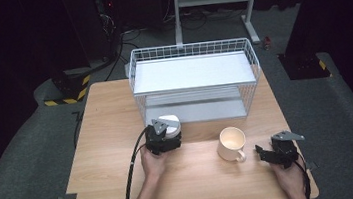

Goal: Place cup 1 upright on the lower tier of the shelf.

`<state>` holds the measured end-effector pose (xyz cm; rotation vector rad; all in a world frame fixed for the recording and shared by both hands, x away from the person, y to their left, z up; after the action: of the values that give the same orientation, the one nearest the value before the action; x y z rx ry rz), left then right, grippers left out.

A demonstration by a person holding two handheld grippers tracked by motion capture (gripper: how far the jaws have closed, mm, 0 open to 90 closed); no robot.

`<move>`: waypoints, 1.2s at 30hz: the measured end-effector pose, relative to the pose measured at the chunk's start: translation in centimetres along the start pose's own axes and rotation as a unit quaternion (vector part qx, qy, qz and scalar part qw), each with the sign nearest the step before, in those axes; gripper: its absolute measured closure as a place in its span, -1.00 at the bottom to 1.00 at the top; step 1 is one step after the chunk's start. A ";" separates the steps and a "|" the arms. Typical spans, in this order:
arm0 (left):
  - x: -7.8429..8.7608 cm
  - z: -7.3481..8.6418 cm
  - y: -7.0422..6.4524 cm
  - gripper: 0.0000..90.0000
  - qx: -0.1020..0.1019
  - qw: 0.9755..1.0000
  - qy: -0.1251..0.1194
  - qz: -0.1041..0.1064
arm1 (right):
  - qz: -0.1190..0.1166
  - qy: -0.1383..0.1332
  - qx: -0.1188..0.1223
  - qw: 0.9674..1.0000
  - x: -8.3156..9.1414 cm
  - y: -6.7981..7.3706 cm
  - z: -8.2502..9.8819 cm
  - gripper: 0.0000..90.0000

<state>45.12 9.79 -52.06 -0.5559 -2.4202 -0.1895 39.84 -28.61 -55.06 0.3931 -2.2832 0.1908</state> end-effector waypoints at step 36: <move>0.6 -0.2 0.7 -0.58 0.009 1.000 0.003 0.008 | 0.000 0.000 0.000 1.000 0.0 0.0 0.0 -0.36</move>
<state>45.10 10.59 -51.52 -0.5664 -2.4092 -0.1623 39.84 -28.61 -55.06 0.3930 -2.2829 0.1907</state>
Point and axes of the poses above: each handheld gripper's, and its own axes: x roughly backward along the jaws, z roughly out of its underside, y roughly to its left, the point moved 4 cm from there along -x, roughly forward along the jaws, and after that the axes turned 4 degrees about y, right-handed, at the moved point
